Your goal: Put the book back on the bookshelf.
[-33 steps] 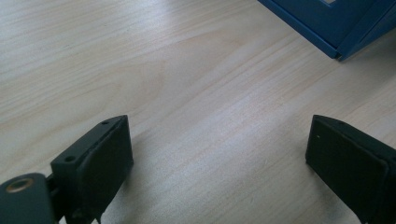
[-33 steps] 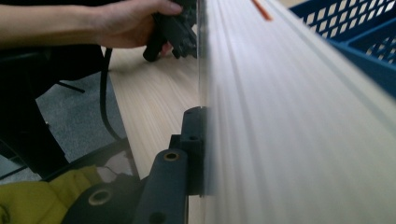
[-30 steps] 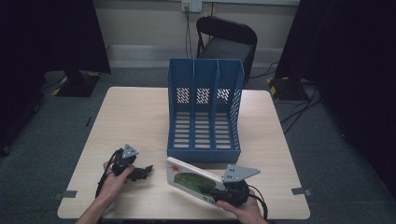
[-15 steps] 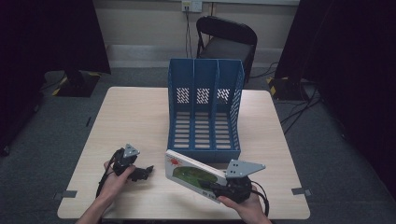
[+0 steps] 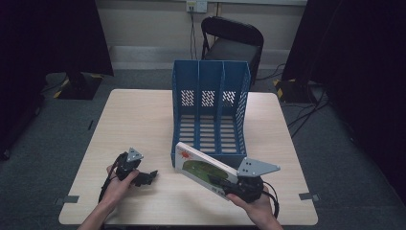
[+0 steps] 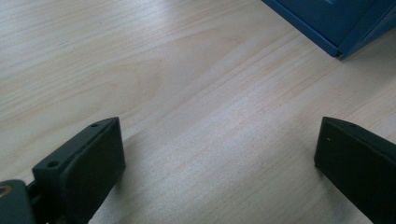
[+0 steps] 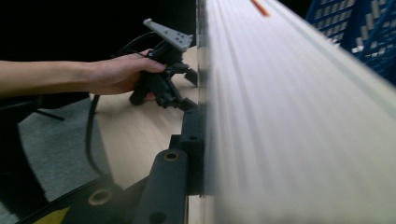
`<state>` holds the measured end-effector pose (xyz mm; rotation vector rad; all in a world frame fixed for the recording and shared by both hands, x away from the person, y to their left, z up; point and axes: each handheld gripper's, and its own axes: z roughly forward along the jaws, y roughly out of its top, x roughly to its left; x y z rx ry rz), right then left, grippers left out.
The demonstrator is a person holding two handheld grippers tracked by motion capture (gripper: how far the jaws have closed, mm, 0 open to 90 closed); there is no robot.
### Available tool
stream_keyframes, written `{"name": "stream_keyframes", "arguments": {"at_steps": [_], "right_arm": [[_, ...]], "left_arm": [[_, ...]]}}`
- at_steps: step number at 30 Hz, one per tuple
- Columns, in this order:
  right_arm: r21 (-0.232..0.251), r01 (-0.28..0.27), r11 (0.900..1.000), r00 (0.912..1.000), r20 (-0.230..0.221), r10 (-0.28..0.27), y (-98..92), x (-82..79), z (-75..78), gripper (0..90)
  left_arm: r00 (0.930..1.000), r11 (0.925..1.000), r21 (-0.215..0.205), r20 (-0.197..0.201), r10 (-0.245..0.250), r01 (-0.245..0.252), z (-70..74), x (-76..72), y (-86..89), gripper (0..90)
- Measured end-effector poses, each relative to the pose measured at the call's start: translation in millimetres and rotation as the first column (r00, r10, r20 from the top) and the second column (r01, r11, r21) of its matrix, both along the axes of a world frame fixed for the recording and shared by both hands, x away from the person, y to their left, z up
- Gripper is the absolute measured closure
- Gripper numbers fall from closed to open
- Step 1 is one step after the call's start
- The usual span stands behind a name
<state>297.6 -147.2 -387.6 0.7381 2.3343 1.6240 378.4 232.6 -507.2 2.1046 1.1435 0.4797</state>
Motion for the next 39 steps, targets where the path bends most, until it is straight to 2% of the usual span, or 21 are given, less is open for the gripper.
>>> {"name": "stream_keyframes", "arguments": {"at_steps": [5, 7, 10, 18, 29, 34, 37, 39], "right_arm": [[0.004, 0.048, 0.999, 0.9988, 0.01, -0.048, -6.8, 2.9, 7.3, 76.5], [-0.001, 0.075, 0.997, 0.9968, 0.029, -0.075, -9.4, 4.0, 9.6, 76.6], [0.0, 0.089, 0.996, 0.9955, 0.033, -0.089, -13.7, 6.8, 12.2, 76.6], [0.0, 0.167, 0.986, 0.9848, 0.047, -0.167, -29.0, 13.1, 18.5, 76.6], [0.027, 0.274, 0.961, 0.96, 0.053, -0.275, -54.2, 26.3, 27.3, 76.6], [0.009, 0.296, 0.955, 0.9527, 0.071, -0.296, -59.0, 34.1, 33.3, 76.5], [0.014, 0.327, 0.945, 0.9421, 0.076, -0.327, -62.6, 38.5, 36.5, 76.5], [0.01, 0.354, 0.935, 0.9317, 0.082, -0.354, -64.7, 41.8, 37.8, 76.6]], "left_arm": [[1.0, 1.0, 0.0, -0.001, -0.001, 0.001, 0.0, -0.3, -0.2, 1.1], [1.0, 1.0, 0.0, -0.002, -0.008, 0.008, 0.1, -0.4, -0.5, 1.0], [1.0, 1.0, 0.0, -0.001, -0.009, 0.009, 0.1, -0.5, -0.7, 0.9], [1.0, 1.0, 0.0, -0.002, -0.009, 0.009, 0.1, -0.5, -0.7, 0.9], [1.0, 1.0, 0.0, -0.002, -0.009, 0.009, 0.1, -0.5, -0.7, 0.9], [1.0, 1.0, 0.0, -0.002, -0.009, 0.009, 0.1, -0.5, -0.7, 0.9], [1.0, 1.0, 0.0, -0.002, -0.009, 0.009, 0.1, -0.5, -0.7, 0.9], [1.0, 1.0, 0.0, -0.002, -0.009, 0.009, 0.1, -0.5, -0.7, 0.9]]}}
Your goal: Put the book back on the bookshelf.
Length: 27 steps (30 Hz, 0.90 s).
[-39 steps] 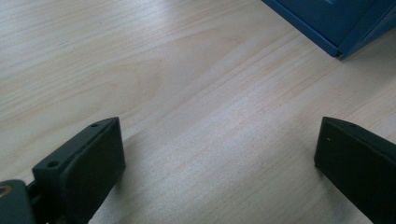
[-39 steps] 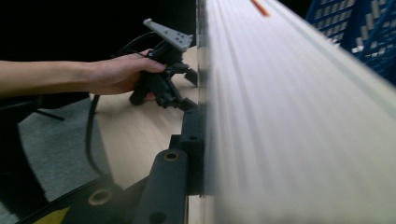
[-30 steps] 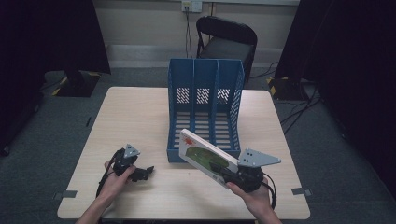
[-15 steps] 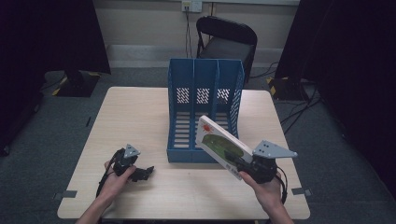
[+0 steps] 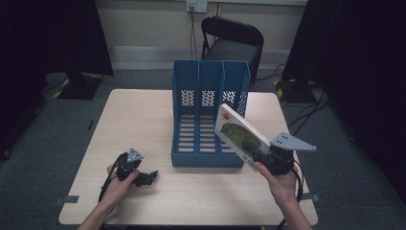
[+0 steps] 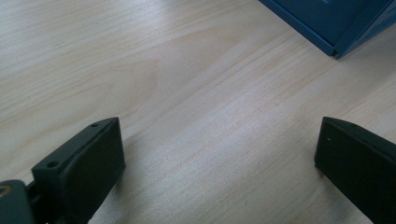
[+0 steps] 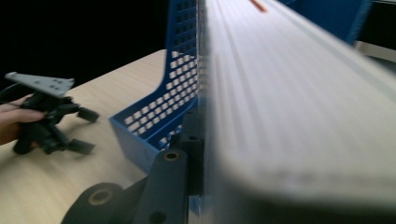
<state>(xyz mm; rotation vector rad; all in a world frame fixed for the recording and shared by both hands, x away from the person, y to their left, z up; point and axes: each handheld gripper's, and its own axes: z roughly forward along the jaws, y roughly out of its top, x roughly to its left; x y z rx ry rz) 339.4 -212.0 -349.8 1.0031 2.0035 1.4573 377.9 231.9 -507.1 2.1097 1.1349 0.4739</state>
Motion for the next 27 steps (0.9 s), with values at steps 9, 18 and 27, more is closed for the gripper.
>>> {"name": "stream_keyframes", "arguments": {"at_steps": [9, 18, 27], "right_arm": [[0.0, 0.095, 0.995, 0.9954, -0.003, -0.095, -4.0, 17.9, -2.3, 76.5], [-0.007, 0.166, 0.986, 0.9861, -0.005, -0.166, 2.2, 41.0, -1.1, 76.5], [-0.014, 0.197, 0.98, 0.9802, -0.015, -0.197, 13.0, 63.7, -3.1, 76.5]], "left_arm": [[1.0, 1.0, 0.0, 0.0, 0.0, 0.0, 0.0, 0.0, 0.0, 0.9], [1.0, 1.0, 0.0, 0.0, 0.0, 0.0, 0.0, 0.1, 0.0, 0.9], [1.0, 1.0, 0.0, 0.0, -0.001, 0.001, 0.0, 0.3, 0.0, 0.8]]}}
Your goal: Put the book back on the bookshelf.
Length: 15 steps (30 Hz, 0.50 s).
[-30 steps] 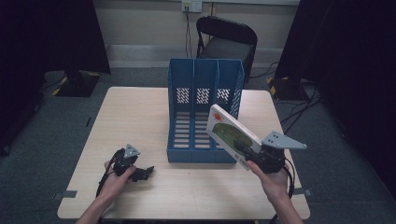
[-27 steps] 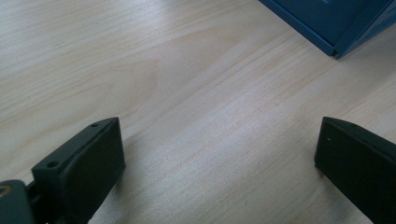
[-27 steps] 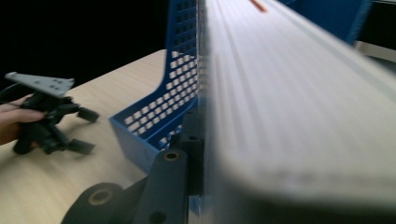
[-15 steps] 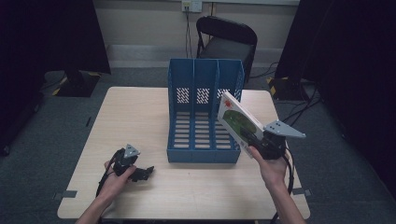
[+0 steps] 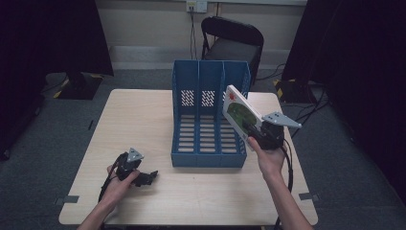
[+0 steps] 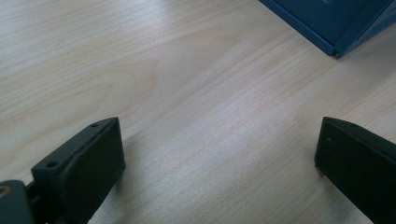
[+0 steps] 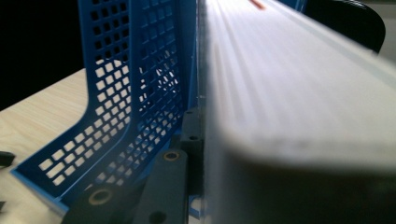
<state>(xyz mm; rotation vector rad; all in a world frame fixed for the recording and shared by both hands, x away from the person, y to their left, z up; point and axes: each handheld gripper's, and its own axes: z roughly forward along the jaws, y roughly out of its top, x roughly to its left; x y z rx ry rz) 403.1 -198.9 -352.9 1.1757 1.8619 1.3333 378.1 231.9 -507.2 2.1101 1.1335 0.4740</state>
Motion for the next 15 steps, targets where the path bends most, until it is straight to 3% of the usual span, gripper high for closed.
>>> {"name": "stream_keyframes", "arguments": {"at_steps": [15], "right_arm": [[-0.013, 0.106, 0.994, 0.9938, -0.031, -0.106, 9.3, 24.3, -14.4, 76.6]], "left_arm": [[1.0, 1.0, 0.0, 0.0, 0.0, 0.0, 0.0, 0.0, 0.0, 0.8]]}}
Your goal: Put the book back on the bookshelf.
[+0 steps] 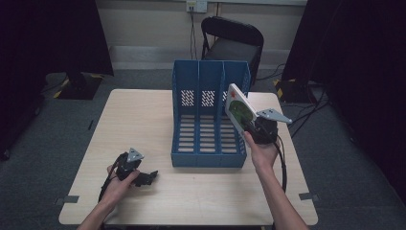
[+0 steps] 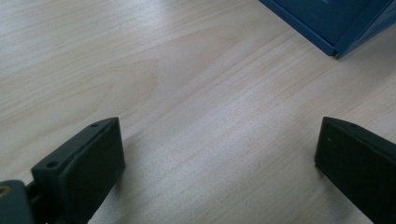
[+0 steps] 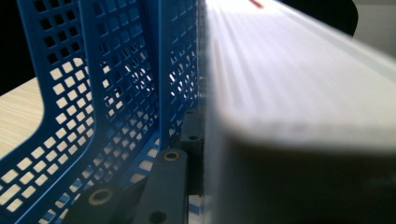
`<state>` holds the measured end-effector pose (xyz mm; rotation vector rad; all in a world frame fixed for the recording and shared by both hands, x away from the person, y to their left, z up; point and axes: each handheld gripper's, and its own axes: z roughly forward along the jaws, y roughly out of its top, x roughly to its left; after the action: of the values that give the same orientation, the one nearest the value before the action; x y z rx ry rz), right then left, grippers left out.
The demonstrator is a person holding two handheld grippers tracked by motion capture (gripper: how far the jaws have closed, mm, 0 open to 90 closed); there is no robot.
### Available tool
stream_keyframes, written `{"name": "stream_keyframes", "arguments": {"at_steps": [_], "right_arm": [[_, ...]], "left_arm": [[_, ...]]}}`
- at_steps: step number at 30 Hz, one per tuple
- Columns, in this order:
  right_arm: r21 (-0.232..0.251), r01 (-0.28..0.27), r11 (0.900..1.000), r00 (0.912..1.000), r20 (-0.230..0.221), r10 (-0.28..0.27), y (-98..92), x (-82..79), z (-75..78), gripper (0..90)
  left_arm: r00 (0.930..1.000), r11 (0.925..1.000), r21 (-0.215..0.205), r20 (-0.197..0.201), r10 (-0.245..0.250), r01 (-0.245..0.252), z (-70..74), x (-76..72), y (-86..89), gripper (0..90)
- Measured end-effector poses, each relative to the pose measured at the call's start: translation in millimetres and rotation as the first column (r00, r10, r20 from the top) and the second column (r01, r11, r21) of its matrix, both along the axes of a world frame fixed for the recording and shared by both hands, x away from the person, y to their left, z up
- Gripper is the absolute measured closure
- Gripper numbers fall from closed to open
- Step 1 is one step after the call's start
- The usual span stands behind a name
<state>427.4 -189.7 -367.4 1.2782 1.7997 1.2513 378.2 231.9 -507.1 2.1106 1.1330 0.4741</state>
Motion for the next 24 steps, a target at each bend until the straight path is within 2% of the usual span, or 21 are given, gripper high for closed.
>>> {"name": "stream_keyframes", "arguments": {"at_steps": [6, 15, 19, 24], "right_arm": [[0.005, 0.016, 1.0, 0.9998, -0.011, -0.016, 6.4, 6.2, -6.8, 76.5], [-0.049, 0.005, 0.999, 0.9997, -0.023, -0.006, 22.8, 9.6, -21.5, 76.5], [-0.037, 0.008, 0.999, 0.9984, -0.055, -0.01, 22.4, 12.7, -32.1, 76.5], [-0.039, 0.01, 0.999, 0.9978, -0.065, -0.012, 22.3, 14.3, -37.2, 76.5]], "left_arm": [[1.0, 1.0, 0.0, 0.0, 0.0, 0.0, 0.0, 0.0, 0.0, 0.8], [1.0, 1.0, 0.0, 0.0, 0.0, 0.0, 0.0, 0.0, 0.0, 0.8], [1.0, 1.0, 0.0, 0.0, 0.0, 0.0, 0.0, 0.0, 0.0, 0.8], [1.0, 1.0, 0.0, 0.0, 0.0, 0.0, 0.0, 0.0, 0.0, 0.8]]}}
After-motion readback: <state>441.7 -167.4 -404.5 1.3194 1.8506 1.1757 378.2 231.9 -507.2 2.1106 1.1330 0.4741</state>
